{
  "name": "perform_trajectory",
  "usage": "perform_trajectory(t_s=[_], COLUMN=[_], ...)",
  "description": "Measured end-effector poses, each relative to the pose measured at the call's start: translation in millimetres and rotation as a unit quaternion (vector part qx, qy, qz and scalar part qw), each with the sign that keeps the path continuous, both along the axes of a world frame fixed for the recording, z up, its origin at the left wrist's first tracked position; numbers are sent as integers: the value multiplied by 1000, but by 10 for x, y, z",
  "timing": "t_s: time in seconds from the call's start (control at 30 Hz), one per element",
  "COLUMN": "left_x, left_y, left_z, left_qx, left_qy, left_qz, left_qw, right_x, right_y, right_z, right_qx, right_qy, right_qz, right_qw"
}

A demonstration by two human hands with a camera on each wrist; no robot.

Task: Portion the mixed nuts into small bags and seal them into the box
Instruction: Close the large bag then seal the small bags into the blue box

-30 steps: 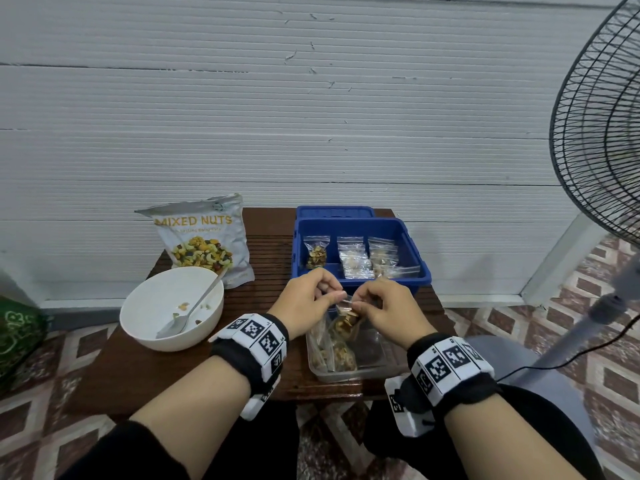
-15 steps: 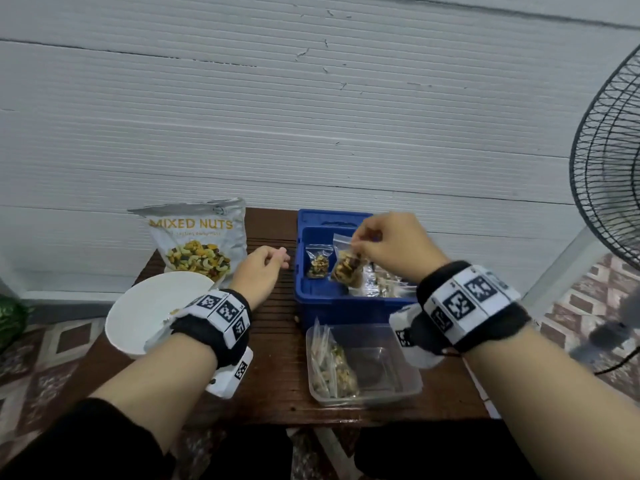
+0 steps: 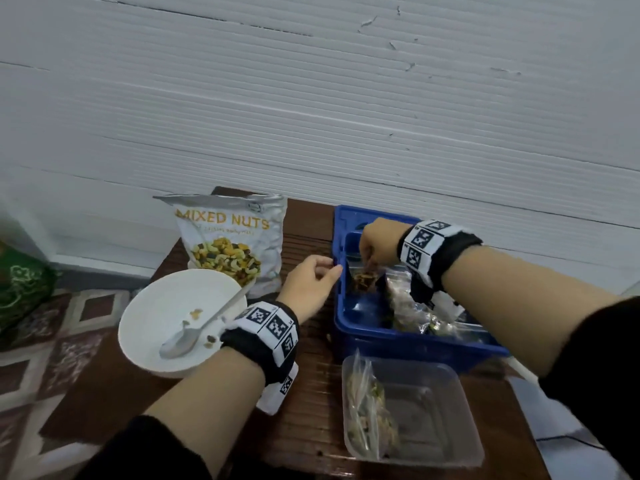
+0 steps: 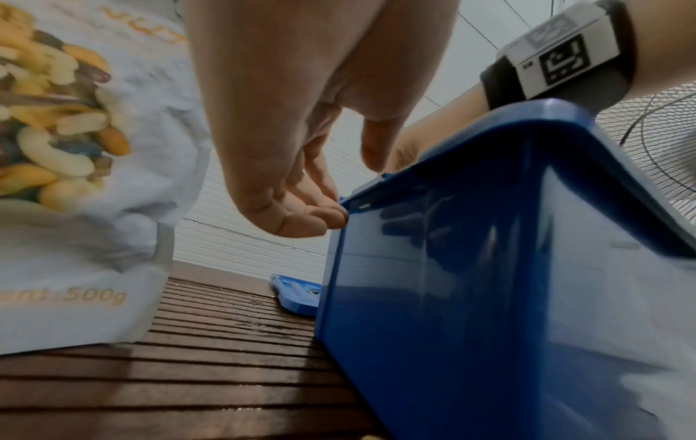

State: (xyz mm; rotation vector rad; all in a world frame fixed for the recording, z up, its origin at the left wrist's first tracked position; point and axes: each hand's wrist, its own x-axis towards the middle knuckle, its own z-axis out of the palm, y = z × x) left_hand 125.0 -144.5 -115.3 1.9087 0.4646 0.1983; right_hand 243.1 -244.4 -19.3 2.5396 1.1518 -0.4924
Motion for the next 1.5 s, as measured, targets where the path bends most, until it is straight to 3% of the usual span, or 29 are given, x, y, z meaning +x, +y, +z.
perform_trajectory(t_s=[0.13,0.37,0.53,0.73,0.87,1.0,1.17,1.37,1.5], left_x=[41,65,49,-29,-134,-285,-546,-826,-939], left_y=[66,77,61,26,-53,-189,-369,-632,-736], left_z=[-22,-38,-89,-97,-48,-11,-6,28,69], left_qx=[-22,-23,-36,-24,-12,11,46,9,127], left_qy=[6,2,2,10,27,45,95,187,162], left_qz=[-20,-19,-9,6,7,22,57,-54,-75], left_qw=[1000,1000,999,1000,1000,999,993,981,976], right_x=[78,82,74,11,-153,-530,-979,-1317,-1457], right_y=[150,191,153,-48,-288,-600,-964,-1263,-1338], right_z=[-177,-253,-242,32,216,265,99,-303,-541], right_qx=[-52,-98,-99,46,171,213,245,276,322], right_qy=[-12,-105,-151,-75,6,68,114,148,141], right_qz=[9,31,49,-10,-47,-65,-86,-130,-176], right_qw=[999,989,982,996,984,973,959,941,920])
